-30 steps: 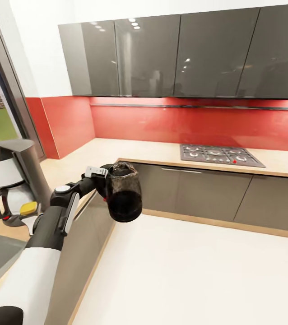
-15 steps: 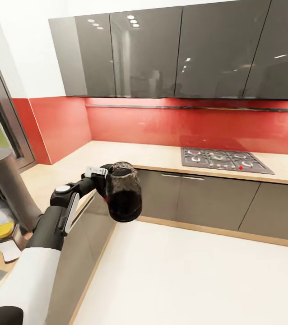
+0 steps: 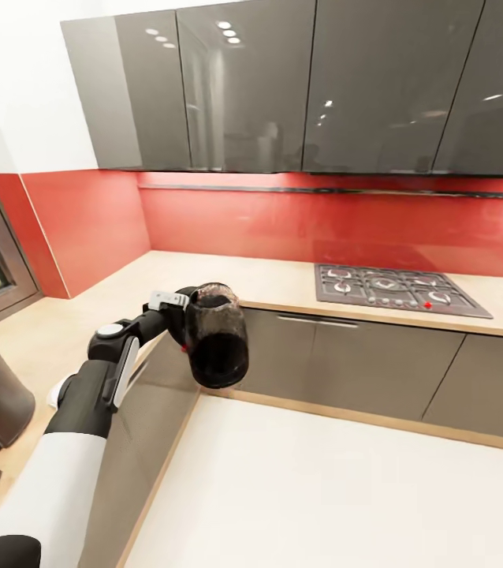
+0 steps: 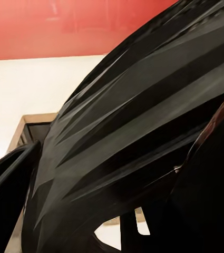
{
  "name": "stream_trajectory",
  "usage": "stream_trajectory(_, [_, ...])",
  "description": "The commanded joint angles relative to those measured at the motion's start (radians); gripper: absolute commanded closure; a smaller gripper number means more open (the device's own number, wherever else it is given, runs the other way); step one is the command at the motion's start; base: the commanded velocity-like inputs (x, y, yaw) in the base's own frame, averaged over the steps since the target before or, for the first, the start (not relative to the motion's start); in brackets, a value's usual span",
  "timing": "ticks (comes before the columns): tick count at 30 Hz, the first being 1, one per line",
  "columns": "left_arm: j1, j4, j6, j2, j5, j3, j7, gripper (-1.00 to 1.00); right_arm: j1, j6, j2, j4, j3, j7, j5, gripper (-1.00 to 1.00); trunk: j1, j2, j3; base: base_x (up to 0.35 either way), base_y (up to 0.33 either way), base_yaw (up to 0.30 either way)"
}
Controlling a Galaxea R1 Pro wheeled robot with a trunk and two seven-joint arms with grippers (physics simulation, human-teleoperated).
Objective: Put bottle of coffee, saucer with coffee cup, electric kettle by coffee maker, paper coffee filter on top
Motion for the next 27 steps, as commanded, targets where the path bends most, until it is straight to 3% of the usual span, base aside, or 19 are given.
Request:
stream_trajectory(1, [-0.001,-0.001,0.003,-0.001,-0.009,0.002,-0.009,1.00,-0.001,-0.003,-0.001,0.001,-0.009,0.003,0.009,-1.00,0.001,-0.002,-0.002,0.319,-0.106,0.000])
stream_trajectory(11, [-0.001,-0.001,0.005,-0.001,-0.013,0.004,-0.009,1.00,-0.001,-0.003,-0.002,0.001,-0.009,0.003,0.010,-1.00,0.001,-0.002,-0.002,0.319,-0.106,0.034])
stream_trajectory(27, [-0.001,-0.001,0.003,-0.001,-0.009,0.004,-0.009,1.00,-0.001,-0.003,-0.002,0.001,-0.009,0.003,0.010,-1.00,0.001,-0.002,-0.002,0.308,-0.122,0.274])
